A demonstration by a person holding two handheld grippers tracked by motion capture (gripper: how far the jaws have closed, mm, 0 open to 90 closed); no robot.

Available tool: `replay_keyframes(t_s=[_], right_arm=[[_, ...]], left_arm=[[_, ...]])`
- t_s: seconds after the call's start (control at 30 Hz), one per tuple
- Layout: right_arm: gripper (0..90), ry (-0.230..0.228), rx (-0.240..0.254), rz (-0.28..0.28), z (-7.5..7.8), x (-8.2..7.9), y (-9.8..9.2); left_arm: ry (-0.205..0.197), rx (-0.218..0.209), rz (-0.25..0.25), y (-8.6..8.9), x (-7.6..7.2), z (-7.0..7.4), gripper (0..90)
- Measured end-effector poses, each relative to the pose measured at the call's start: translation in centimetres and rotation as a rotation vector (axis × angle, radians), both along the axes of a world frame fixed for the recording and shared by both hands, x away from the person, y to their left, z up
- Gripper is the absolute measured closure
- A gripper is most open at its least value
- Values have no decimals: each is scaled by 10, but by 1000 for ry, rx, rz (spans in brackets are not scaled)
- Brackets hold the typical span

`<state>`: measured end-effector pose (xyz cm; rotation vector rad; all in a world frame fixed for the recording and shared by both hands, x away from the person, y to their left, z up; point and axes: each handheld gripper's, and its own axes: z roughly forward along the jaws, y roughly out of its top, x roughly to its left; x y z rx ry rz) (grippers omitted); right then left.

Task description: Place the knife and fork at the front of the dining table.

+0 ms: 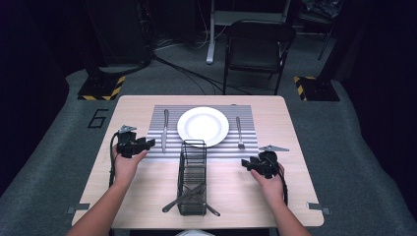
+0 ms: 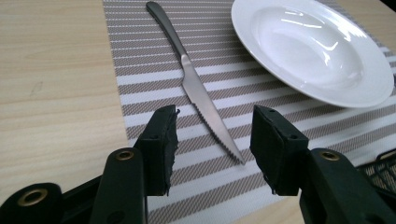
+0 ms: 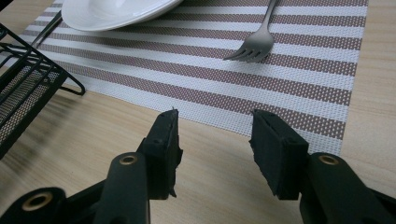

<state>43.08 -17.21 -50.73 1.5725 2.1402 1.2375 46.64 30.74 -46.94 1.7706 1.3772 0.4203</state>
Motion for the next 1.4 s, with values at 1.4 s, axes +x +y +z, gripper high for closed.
replay_keyframes(t_s=[1.4], right_arm=[[512,-7,-16,10,1,-2,3]], left_arm=[[-17,147,-112,30,-50,-41,405]])
